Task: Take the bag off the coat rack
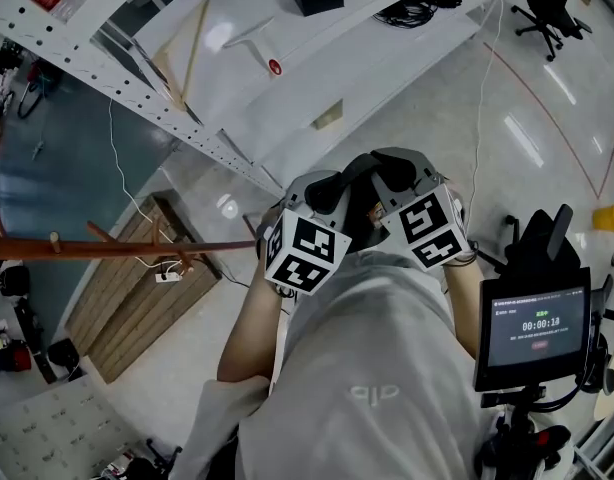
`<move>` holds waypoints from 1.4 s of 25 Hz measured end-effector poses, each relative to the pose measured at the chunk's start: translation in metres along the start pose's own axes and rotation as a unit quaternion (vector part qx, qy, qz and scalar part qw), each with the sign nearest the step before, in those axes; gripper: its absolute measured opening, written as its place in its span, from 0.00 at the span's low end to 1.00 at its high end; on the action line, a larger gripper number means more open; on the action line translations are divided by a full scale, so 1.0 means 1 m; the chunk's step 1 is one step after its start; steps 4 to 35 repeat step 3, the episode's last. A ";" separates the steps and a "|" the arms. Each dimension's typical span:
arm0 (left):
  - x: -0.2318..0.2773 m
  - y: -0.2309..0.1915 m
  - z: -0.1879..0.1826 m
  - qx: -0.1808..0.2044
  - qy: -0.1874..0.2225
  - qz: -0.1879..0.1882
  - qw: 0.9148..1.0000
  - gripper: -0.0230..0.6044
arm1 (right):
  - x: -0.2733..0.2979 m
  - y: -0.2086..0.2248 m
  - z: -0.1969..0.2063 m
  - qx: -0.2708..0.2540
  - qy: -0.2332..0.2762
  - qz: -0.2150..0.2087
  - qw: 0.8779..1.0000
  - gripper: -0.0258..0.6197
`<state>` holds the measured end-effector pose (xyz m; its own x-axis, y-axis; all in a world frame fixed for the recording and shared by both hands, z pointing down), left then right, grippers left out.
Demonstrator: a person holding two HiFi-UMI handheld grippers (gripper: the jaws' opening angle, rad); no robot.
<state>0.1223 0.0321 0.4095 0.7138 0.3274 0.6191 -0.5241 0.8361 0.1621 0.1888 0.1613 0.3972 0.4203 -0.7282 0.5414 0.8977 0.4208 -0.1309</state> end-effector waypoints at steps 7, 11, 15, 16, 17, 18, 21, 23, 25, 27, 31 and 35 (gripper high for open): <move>-0.001 0.000 0.001 -0.001 -0.002 0.001 1.000 0.13 | 0.001 -0.001 -0.001 0.002 -0.001 -0.003 1.000 0.10; -0.001 0.000 0.001 -0.001 -0.002 0.001 1.000 0.13 | 0.001 -0.001 -0.001 0.002 -0.001 -0.003 1.000 0.10; -0.001 0.000 0.001 -0.001 -0.002 0.001 1.000 0.13 | 0.001 -0.001 -0.001 0.002 -0.001 -0.003 1.000 0.10; -0.001 0.000 0.001 -0.001 -0.002 0.001 1.000 0.13 | 0.001 -0.001 -0.001 0.002 -0.001 -0.003 1.000 0.10; -0.001 0.000 0.001 -0.001 -0.002 0.001 1.000 0.13 | 0.001 -0.001 -0.001 0.002 -0.001 -0.003 1.000 0.10; -0.001 0.000 0.001 -0.001 -0.002 0.001 1.000 0.13 | 0.001 -0.001 -0.001 0.002 -0.001 -0.003 1.000 0.10; -0.001 0.000 0.001 -0.001 -0.002 0.001 1.000 0.13 | 0.001 -0.001 -0.001 0.002 -0.001 -0.003 1.000 0.10; -0.001 0.000 0.001 -0.001 -0.002 0.001 1.000 0.13 | 0.001 -0.001 -0.001 0.002 -0.001 -0.003 1.000 0.10; -0.001 0.000 0.001 -0.001 -0.002 0.001 1.000 0.13 | 0.001 -0.001 -0.001 0.002 -0.001 -0.003 1.000 0.10; -0.001 0.000 0.001 -0.001 -0.002 0.001 1.000 0.13 | 0.001 -0.001 -0.001 0.002 -0.001 -0.003 1.000 0.10; -0.001 0.000 0.001 -0.001 -0.002 0.001 1.000 0.13 | 0.001 -0.001 -0.001 0.002 -0.001 -0.003 1.000 0.10; -0.001 0.000 0.001 -0.001 -0.002 0.001 1.000 0.13 | 0.001 -0.001 -0.001 0.002 -0.001 -0.003 1.000 0.10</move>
Point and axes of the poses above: the fingertips, and each gripper's own axes: x forward along the fingers, y to its right, z out of its underside, the point moved 10 cm from there along -x, backward along the fingers, and after that the axes turned 4 degrees about x, right-handed, at the moved point
